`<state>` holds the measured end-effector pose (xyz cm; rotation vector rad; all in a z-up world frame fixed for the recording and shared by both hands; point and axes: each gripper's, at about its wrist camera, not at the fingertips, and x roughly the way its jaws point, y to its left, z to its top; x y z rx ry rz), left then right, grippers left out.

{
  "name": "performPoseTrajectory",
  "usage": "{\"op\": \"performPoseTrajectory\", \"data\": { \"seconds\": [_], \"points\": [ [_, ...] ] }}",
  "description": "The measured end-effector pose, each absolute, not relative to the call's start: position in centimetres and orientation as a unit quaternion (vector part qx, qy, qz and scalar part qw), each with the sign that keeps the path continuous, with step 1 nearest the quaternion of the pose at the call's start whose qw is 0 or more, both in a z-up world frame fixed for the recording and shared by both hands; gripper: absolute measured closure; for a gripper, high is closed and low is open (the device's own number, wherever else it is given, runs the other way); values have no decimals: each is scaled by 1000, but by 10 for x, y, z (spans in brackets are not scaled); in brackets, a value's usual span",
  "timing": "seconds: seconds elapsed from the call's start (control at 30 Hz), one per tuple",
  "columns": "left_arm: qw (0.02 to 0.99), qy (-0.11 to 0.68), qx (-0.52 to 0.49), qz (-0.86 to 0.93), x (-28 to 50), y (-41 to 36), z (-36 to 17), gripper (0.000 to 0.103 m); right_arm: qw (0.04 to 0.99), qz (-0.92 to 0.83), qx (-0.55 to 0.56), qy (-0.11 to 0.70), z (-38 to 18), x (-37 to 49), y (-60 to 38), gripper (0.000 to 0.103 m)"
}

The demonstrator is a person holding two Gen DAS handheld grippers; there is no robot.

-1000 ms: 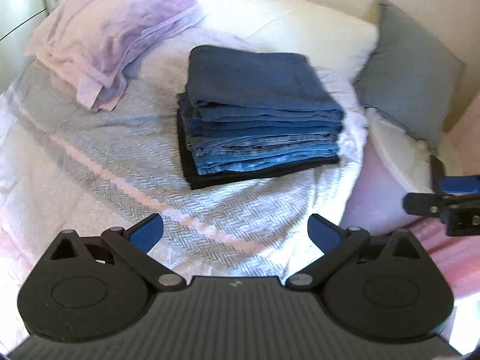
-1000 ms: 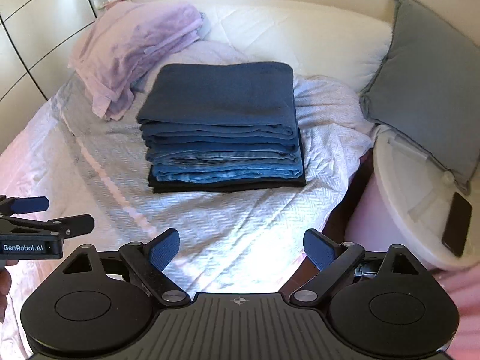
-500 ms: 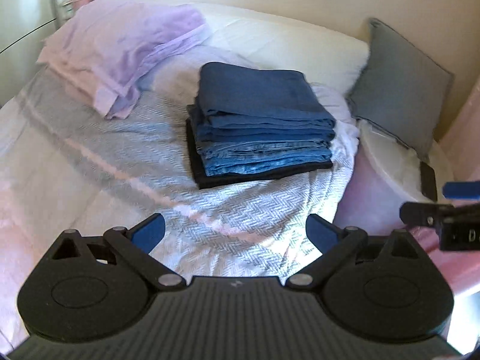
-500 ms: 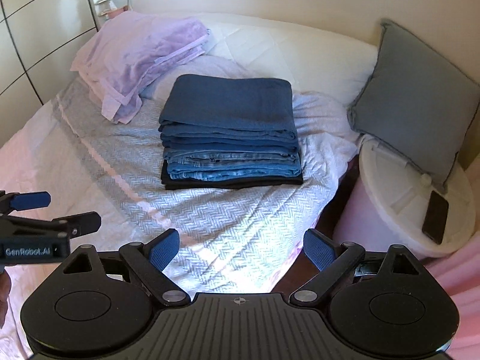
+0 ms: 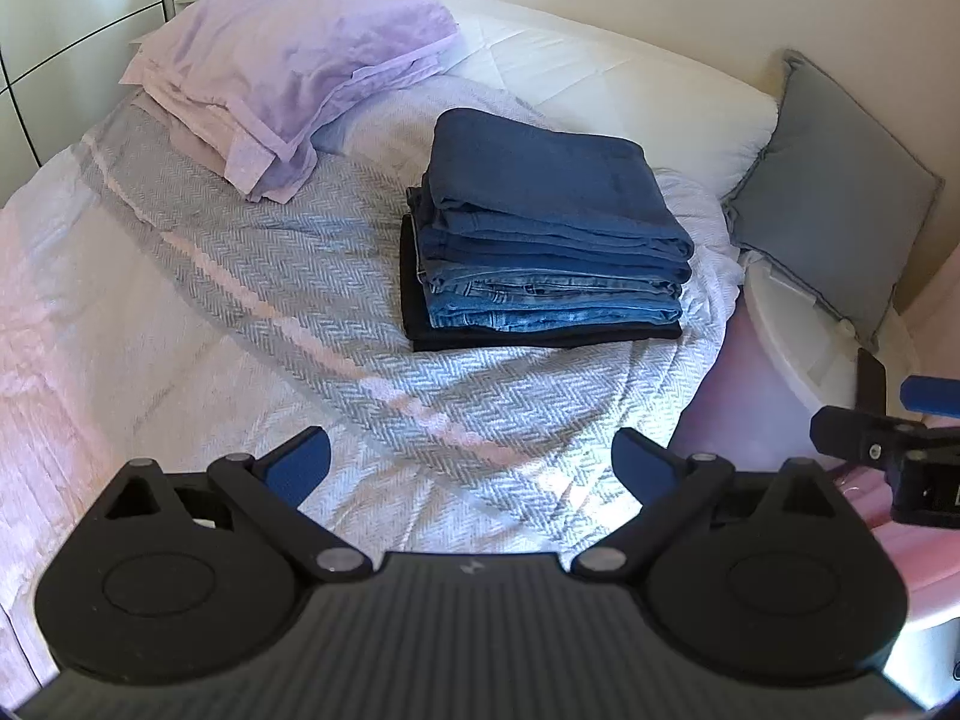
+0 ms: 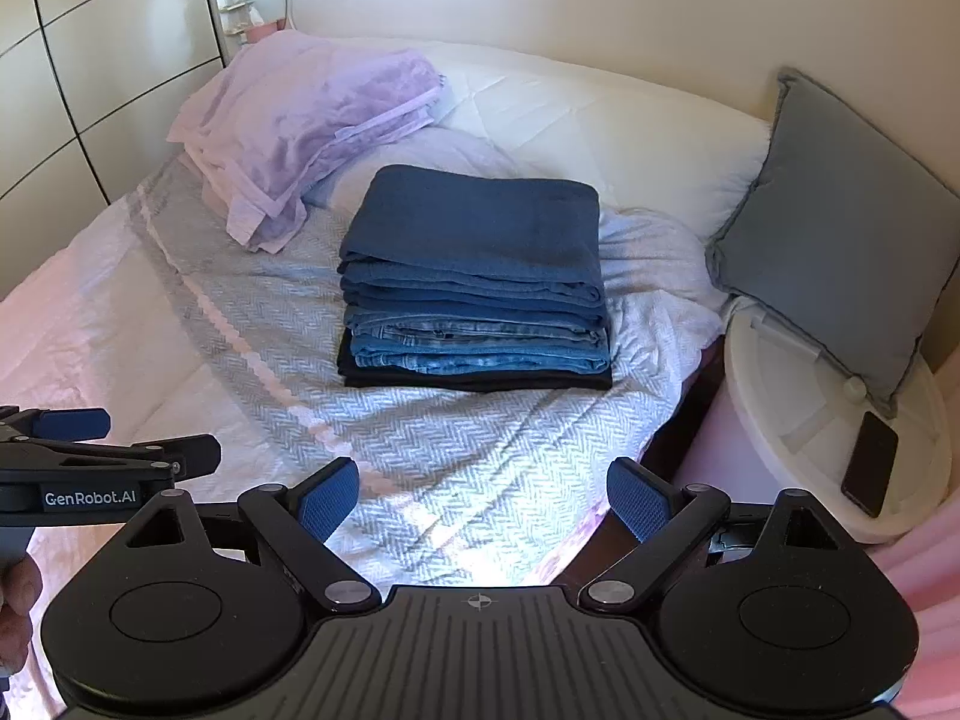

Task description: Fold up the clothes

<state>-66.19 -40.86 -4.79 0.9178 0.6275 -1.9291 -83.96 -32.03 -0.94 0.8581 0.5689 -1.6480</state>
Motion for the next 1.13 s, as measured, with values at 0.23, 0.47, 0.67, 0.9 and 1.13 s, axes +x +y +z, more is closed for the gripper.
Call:
{"op": "performPoseTrajectory", "data": {
  "seconds": [0.23,0.47,0.67,0.9,1.13],
  "points": [
    [444,248,366,-779,-669,-405,-44,4,567,-698,364,242,-6,-843,-316,11],
    [447,242,365,-780,-672,-406,-41,4,567,-699,362,243,-4,-842,-318,11],
    [450,237,366,-779,-674,-409,-40,4,566,-699,363,245,-4,-842,-322,11],
    [451,231,373,-777,-674,-408,-43,4,567,-697,363,248,-5,-841,-324,11],
    [451,222,370,-781,-674,-403,-44,4,567,-696,364,248,-6,-841,-324,11]
  ]
}}
